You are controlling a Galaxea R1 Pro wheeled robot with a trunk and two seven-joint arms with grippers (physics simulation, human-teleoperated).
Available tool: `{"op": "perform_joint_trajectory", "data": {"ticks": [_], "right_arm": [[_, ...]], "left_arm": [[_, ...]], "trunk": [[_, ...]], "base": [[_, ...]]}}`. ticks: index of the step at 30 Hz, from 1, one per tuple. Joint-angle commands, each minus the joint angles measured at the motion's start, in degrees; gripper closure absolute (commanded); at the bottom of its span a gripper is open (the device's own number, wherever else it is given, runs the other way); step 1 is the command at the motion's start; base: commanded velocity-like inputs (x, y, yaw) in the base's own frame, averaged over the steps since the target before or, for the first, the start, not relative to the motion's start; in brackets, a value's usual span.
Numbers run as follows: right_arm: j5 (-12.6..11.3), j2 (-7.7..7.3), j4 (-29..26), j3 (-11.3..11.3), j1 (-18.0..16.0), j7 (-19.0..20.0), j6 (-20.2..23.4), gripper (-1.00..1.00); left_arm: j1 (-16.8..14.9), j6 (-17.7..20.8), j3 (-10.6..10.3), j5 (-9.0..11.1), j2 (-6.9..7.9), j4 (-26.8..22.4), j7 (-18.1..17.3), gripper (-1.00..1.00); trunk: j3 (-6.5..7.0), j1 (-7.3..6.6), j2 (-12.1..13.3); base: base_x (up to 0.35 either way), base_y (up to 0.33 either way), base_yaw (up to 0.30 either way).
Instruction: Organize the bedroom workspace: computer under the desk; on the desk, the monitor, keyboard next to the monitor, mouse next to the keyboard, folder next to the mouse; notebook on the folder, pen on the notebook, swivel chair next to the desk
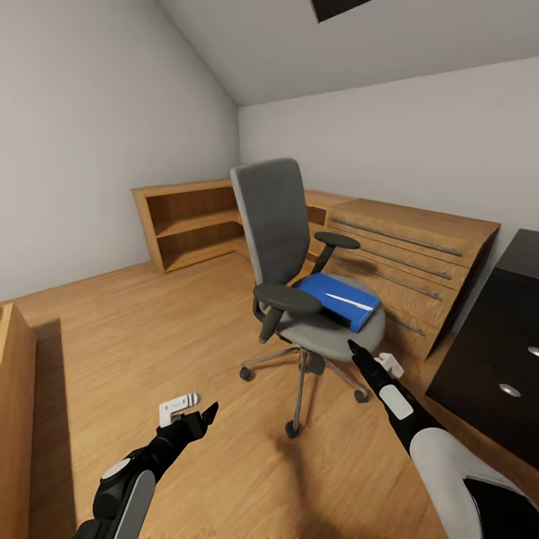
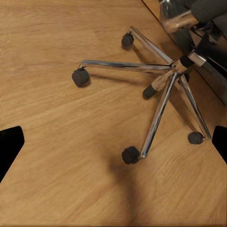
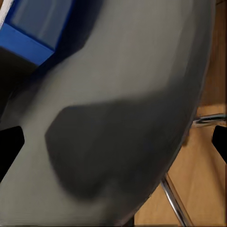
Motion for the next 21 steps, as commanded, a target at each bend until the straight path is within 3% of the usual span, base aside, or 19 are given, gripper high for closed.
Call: {"op": "perform_joint_trajectory", "data": {"ticks": [1, 21], "right_arm": [[-0.4, 0.01, 2.9, 0.3, 0.0, 0.3, -0.1, -1.0], [-0.4, 0.01, 3.0, 0.3, 0.0, 0.4, -0.1, -1.0]], "left_arm": [[0.0, 0.4, 0.1, 0.3, -0.04, -0.1, 0.0, -1.0], [0.0, 0.4, 0.1, 0.4, -0.09, -0.1, -0.1, -1.0]], "trunk": [[-0.06, -0.02, 0.0], [-0.06, -0.02, 0.0]], "base": [[-0.079, 0.0, 0.0], [-0.006, 0.0, 0.0]]}}
